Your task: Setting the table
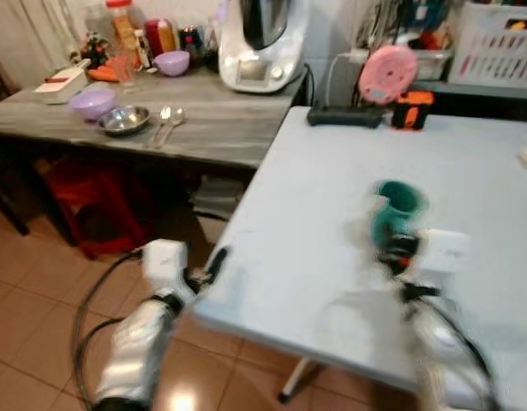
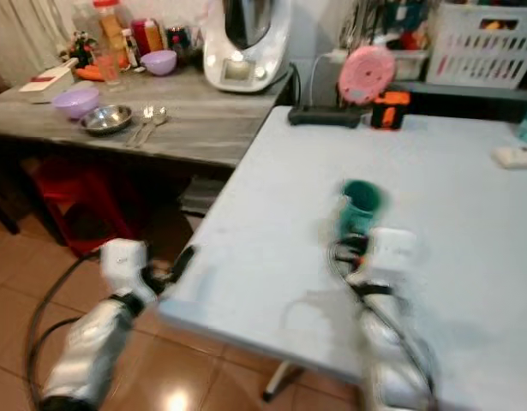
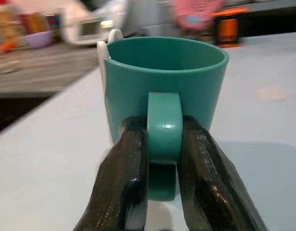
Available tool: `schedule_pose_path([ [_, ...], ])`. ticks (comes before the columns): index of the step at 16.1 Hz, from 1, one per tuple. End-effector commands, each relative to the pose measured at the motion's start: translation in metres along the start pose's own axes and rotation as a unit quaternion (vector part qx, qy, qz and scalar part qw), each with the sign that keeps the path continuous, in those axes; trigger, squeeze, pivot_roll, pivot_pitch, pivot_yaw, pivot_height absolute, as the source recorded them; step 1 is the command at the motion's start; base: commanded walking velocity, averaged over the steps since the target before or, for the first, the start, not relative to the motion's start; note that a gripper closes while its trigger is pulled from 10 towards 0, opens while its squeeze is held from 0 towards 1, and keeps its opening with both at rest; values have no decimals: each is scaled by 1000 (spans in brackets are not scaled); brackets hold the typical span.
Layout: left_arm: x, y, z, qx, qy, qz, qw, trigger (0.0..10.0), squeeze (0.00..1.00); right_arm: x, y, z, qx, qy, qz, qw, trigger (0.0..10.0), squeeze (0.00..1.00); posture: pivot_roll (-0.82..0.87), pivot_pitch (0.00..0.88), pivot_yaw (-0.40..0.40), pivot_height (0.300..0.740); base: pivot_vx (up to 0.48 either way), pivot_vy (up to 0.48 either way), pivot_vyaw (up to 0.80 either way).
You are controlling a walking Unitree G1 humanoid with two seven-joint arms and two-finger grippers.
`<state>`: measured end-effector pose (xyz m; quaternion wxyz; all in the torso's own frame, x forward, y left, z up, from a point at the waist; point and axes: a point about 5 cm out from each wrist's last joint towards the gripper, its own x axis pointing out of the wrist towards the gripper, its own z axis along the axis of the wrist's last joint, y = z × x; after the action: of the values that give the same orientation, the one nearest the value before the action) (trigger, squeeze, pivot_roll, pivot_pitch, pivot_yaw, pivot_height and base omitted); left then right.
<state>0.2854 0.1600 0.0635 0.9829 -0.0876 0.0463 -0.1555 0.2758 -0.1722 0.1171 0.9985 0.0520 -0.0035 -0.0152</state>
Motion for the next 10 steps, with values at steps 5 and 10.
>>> schedule_pose_path([
  [5, 4, -7, 2, 3, -4, -12, 1000, 10000, 0, 2, -7, 9, -9, -14, -11, 1000, 10000, 0, -153, 0, 83, 740, 0, 472, 0],
  [10, 7, -8, 2, 4, -5, -9, 1000, 10000, 0, 1, -9, 10, -10, -21, -17, 1000, 10000, 0, -152, 0, 85, 740, 0, 479, 0],
])
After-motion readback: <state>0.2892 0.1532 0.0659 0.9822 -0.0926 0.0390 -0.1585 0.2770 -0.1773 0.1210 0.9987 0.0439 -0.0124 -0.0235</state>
